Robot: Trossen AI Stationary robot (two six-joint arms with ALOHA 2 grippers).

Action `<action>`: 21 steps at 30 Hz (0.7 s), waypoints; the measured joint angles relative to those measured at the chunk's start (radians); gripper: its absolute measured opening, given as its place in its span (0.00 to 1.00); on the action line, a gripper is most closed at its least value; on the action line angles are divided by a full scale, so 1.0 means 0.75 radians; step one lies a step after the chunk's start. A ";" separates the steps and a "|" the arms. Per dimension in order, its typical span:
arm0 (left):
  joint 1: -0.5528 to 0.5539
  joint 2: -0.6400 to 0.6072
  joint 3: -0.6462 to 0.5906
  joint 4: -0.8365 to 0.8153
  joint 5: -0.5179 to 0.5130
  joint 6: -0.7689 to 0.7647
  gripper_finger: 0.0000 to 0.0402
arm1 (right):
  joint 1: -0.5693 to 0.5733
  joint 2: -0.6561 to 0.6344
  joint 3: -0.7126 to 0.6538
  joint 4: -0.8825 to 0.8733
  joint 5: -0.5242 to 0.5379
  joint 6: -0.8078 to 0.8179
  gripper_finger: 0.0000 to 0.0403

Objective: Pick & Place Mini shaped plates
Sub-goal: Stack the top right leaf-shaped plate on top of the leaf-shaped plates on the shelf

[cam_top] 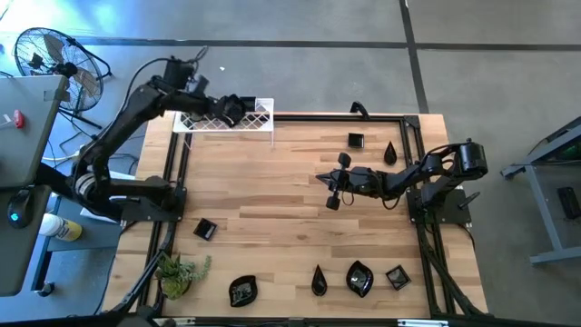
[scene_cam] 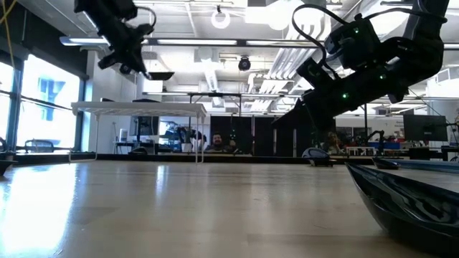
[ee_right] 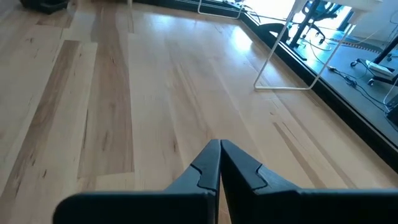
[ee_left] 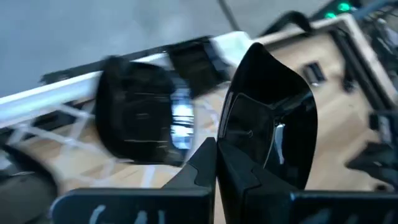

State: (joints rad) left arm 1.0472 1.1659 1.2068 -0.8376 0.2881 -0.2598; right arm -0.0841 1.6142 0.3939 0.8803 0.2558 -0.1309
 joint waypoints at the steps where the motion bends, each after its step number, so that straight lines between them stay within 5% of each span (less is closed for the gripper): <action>1: 0.038 0.014 0.000 -0.005 0.006 0.012 0.00 | 0.000 0.000 0.000 0.002 -0.004 0.000 0.02; 8: 0.175 0.094 0.001 0.010 0.011 0.035 0.00 | 0.000 0.000 0.000 0.017 -0.038 0.000 0.01; 21: 0.175 0.172 0.001 0.012 -0.063 0.066 0.02 | 0.000 0.000 0.000 0.016 -0.052 0.000 0.00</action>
State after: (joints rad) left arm 1.1786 1.2949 1.2074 -0.8284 0.2409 -0.2104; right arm -0.0841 1.6142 0.3939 0.8921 0.2165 -0.1307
